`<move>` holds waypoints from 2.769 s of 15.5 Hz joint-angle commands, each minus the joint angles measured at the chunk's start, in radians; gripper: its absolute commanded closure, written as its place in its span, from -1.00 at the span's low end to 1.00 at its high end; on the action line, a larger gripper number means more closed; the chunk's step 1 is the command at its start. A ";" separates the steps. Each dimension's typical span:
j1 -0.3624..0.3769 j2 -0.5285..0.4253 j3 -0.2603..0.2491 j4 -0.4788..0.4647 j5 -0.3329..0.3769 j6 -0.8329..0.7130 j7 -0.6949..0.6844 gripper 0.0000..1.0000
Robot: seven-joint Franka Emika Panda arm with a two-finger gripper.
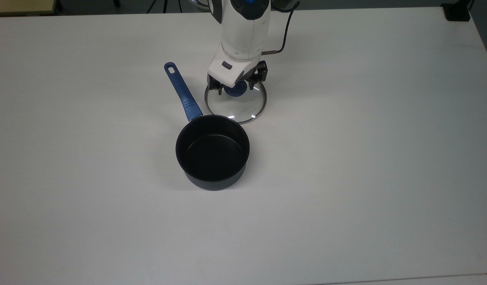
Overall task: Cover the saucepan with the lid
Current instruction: 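Close the gripper on the blue knob of the glass lid, then lift the glass lid and carry it over the saucepan opening, then lower the glass lid onto the saucepan rim and open the gripper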
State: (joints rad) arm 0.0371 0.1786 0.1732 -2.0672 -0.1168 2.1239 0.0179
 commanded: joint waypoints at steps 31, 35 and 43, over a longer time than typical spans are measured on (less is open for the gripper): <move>-0.026 0.318 -0.081 0.806 0.075 -0.429 0.447 -0.14; -0.022 0.358 -0.081 0.840 0.075 -0.406 0.554 -0.14; 0.006 0.418 -0.110 0.840 0.075 -0.313 0.668 -0.15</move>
State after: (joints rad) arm 0.0204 0.5686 0.0926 -1.2589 -0.0533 1.7743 0.6209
